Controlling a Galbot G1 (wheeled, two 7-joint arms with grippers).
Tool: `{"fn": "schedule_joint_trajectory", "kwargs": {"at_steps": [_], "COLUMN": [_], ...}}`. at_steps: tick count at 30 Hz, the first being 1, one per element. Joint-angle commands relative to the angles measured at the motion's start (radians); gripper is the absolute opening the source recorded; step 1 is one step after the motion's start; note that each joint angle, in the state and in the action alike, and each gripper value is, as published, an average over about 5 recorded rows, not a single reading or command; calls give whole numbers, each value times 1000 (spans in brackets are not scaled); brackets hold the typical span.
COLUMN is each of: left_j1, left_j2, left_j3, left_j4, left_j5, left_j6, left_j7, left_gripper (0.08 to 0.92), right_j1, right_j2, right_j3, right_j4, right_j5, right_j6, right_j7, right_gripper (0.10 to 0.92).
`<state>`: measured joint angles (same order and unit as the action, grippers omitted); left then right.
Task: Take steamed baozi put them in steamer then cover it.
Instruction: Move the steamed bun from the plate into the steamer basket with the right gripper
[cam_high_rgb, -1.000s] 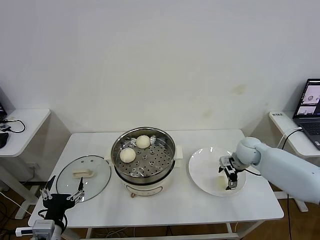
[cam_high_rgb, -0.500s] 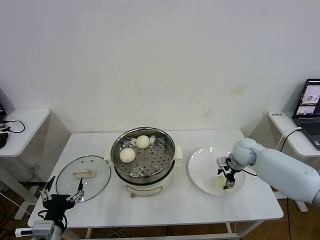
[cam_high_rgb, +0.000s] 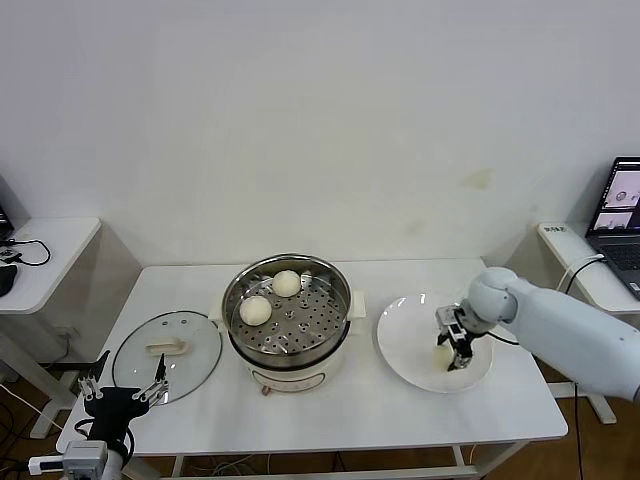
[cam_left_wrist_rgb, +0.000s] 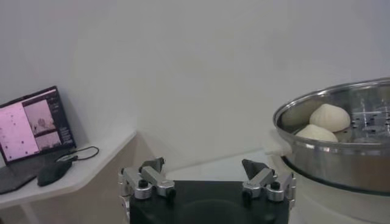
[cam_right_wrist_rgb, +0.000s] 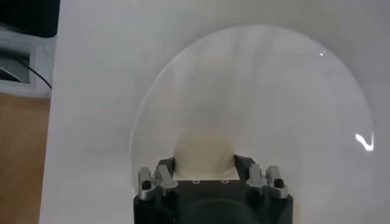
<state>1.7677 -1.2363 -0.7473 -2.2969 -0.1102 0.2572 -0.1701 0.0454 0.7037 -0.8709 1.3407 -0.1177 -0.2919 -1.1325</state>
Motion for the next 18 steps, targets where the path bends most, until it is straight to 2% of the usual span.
{"fn": "schedule_joint_trajectory", "kwargs": {"at_steps": [1, 7, 18], "left_j1": [-1, -9, -14], "left_j2": [2, 7, 18], "left_j3": [0, 2, -2], "left_j4": [0, 0, 4], "left_j5": [-1, -2, -8], "left_j6": [0, 0, 1], "left_j7": [1, 1, 1], "left_gripper": [823, 823, 823], "right_j1": [133, 280, 543], "right_j2": [-4, 35, 219], "right_j3": [-14, -81, -214], "right_j4": [11, -4, -61], "right_j5": [48, 102, 222], "right_j6": [-1, -4, -12], "right_j7": [-7, -8, -3], "right_gripper": [619, 619, 621]}}
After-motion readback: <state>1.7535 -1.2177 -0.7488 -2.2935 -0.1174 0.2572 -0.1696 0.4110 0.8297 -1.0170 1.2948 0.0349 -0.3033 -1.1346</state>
